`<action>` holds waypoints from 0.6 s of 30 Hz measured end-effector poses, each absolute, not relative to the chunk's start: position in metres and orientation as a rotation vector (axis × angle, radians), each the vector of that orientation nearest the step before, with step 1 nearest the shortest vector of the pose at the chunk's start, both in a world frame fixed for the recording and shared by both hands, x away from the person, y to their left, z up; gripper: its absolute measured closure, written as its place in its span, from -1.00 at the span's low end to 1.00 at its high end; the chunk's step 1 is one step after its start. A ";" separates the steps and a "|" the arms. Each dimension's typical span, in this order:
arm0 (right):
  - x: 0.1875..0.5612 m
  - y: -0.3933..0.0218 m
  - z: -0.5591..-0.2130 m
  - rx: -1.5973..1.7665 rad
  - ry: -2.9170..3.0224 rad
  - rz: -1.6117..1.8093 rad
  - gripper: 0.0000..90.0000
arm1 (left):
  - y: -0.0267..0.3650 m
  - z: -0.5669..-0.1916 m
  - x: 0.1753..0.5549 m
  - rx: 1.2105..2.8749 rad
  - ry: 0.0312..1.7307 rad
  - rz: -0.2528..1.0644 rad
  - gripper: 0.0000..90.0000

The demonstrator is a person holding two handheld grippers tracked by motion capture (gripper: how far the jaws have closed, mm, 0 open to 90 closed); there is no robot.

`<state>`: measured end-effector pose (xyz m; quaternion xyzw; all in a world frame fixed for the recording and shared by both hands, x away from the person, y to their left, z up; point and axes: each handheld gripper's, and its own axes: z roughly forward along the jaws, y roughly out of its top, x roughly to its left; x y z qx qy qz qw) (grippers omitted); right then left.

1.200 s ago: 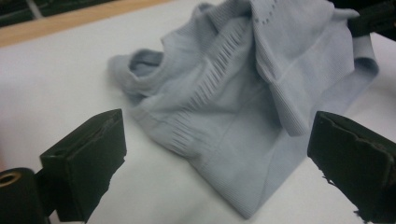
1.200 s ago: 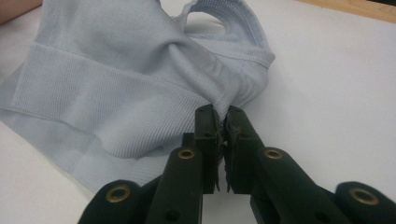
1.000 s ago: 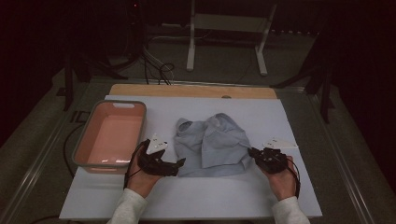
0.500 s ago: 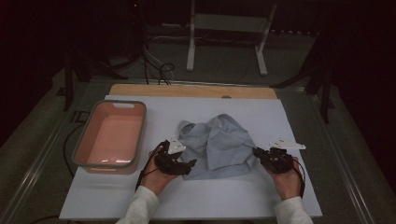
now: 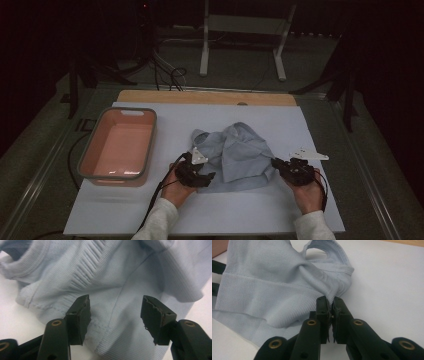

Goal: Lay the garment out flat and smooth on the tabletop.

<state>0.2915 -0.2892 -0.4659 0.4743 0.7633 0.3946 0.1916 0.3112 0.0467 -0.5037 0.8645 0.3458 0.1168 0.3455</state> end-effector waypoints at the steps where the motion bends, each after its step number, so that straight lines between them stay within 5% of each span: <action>1: 0.291 -0.289 -0.466 1.332 2.143 1.109 0.89 | 0.045 -0.505 0.311 2.250 0.901 0.307 -0.02; 6: 0.292 -0.290 -0.466 1.333 2.144 1.112 0.89 | 0.041 -0.510 0.310 2.308 0.888 0.351 0.17; 12: 0.291 -0.290 -0.466 1.336 2.143 1.115 0.89 | 0.042 -0.507 0.307 2.338 0.836 0.325 0.85; 18: 0.292 -0.294 -0.466 1.350 2.135 1.116 0.89 | 0.064 -0.491 0.304 2.245 0.868 0.282 0.96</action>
